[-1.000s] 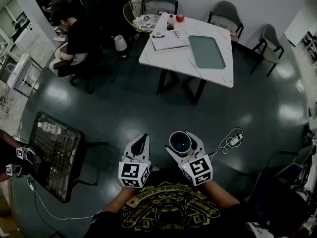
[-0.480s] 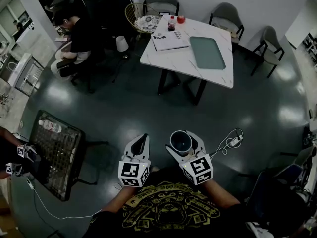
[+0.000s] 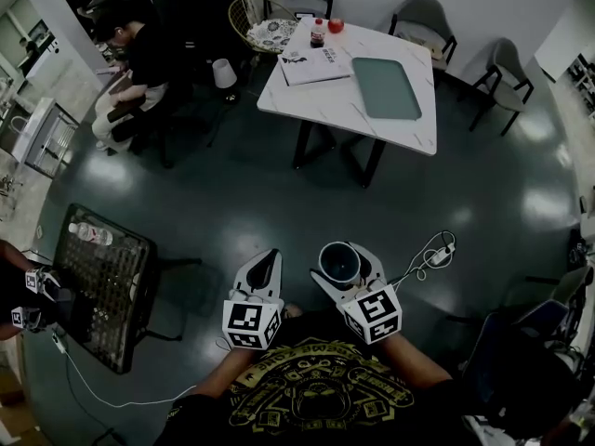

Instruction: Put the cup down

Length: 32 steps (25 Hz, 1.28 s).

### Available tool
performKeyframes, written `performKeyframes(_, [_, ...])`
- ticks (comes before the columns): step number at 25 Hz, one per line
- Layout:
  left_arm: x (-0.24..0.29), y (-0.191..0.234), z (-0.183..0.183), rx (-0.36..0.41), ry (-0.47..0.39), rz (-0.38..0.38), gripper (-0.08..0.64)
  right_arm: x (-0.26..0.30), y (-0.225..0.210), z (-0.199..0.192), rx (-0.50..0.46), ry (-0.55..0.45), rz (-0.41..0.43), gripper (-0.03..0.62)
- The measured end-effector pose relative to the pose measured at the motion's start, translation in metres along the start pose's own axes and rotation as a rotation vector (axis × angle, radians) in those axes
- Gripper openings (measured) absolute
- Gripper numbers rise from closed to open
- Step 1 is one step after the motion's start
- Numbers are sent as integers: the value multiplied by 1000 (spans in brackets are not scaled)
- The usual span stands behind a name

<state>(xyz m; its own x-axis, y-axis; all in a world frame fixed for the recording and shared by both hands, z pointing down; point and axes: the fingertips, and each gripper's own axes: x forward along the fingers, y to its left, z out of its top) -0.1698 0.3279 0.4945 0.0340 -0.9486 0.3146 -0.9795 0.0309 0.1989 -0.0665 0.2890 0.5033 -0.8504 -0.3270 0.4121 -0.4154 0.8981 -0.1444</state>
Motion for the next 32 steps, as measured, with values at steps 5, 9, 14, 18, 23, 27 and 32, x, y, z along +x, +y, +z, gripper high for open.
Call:
performKeyframes(5, [9, -10, 0, 1, 7, -23, 11, -6, -9, 1, 15, -3, -20, 376])
performKeyframes(9, [20, -18, 1, 5, 13, -42, 11, -10, -21, 0, 29, -2, -38, 376])
performKeyframes(14, [36, -29, 6, 13, 17, -56, 11, -14, -40, 3, 40, -10, -49, 376])
performKeyframes(18, [51, -40, 11, 28, 17, -57, 11, -17, -58, 4, 44, -12, -50, 376])
performKeyframes(23, [71, -53, 22, 43, 12, -41, 11, -16, -83, 9, 46, -15, -34, 376])
performKeyframes(27, [85, -59, 24, 44, 13, -13, 11, -13, -99, 12, 36, -21, -4, 376])
performKeyframes(32, [108, -74, 28, 46, 14, -11, 11, -15, -126, 16, 33, -27, 8, 376])
